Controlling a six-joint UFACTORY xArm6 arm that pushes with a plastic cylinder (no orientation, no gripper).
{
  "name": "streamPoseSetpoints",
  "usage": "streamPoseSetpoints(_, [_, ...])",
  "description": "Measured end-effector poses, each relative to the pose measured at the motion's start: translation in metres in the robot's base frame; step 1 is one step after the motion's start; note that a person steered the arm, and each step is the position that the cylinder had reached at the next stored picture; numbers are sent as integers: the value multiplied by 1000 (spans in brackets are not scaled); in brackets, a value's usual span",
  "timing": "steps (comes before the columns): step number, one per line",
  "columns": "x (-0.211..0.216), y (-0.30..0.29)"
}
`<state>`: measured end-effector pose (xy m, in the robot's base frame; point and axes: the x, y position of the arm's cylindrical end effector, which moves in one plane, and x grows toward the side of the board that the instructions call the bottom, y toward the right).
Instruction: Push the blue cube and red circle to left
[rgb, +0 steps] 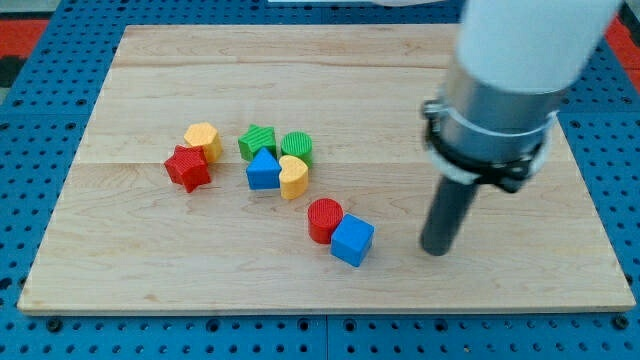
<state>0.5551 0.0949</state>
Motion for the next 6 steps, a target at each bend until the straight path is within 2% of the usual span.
streamPoseSetpoints(1, [-4, -54])
streamPoseSetpoints(2, [-26, -125])
streamPoseSetpoints(3, [-61, -171])
streamPoseSetpoints(4, [-73, -185])
streamPoseSetpoints(6, [-60, -184])
